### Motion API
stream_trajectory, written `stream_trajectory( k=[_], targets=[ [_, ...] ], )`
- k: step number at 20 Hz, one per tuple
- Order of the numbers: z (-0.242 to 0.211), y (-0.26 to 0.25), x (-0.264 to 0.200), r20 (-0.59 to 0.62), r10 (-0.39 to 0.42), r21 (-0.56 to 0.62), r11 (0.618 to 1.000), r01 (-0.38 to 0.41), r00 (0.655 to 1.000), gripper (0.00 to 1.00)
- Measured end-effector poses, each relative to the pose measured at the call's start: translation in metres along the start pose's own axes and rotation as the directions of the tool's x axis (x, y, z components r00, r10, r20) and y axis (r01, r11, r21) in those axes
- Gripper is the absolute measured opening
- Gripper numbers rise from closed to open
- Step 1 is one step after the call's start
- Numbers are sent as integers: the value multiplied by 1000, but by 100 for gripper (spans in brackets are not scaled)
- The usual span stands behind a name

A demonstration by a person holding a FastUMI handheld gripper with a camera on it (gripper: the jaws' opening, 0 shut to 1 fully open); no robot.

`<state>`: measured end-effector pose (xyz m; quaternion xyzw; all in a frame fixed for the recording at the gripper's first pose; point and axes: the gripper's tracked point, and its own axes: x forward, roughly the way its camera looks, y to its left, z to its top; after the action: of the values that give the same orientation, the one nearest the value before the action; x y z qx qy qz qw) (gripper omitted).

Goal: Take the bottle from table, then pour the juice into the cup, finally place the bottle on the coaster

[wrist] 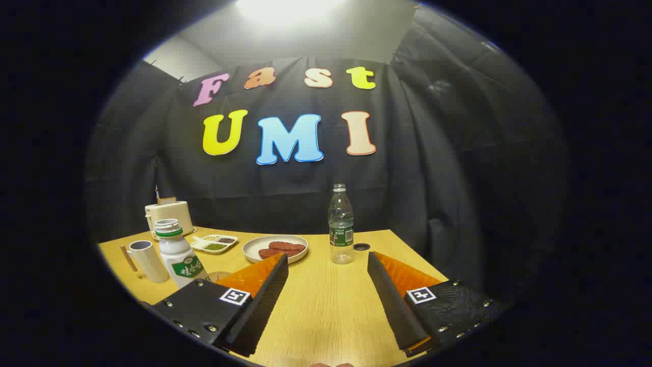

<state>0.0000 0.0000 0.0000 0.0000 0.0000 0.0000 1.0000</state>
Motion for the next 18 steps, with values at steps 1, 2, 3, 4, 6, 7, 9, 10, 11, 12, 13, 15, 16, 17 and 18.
stream_trajectory(
  k=[1, 2, 3, 4, 6, 7, 9, 10, 11, 12, 13, 15, 16, 17, 18],
  targets=[
    [6, 10, -5, -1, 2, -12, 1000, -2, 1000, 96],
    [7, 18, -10, -11, -2, -24, 1000, 2, 1000, 96],
    [9, 28, -15, -17, 5, -26, 1000, -6, 1000, 96],
    [13, 40, -21, -11, 25, -27, 999, -25, 1000, 96],
    [19, 54, -29, 4, 40, -11, 999, -40, 999, 96],
    [21, 58, -34, 9, 46, -8, 999, -46, 999, 96],
    [27, 66, -44, 28, 53, -11, 999, -52, 998, 96],
    [25, 69, -47, 22, 55, -13, 998, -54, 998, 96],
    [24, 74, -51, 23, 66, -9, 998, -66, 998, 96],
    [25, 82, -53, 27, 81, -5, 997, -81, 996, 96],
    [24, 87, -55, 25, 92, -7, 996, -92, 995, 96],
    [16, 97, -56, 12, 115, -11, 993, -115, 993, 96],
    [14, 103, -56, 14, 124, -10, 992, -124, 992, 96],
    [13, 109, -56, 17, 136, -7, 991, -136, 991, 96],
    [7, 116, -55, 14, 144, -6, 990, -144, 989, 96]
  ],
)
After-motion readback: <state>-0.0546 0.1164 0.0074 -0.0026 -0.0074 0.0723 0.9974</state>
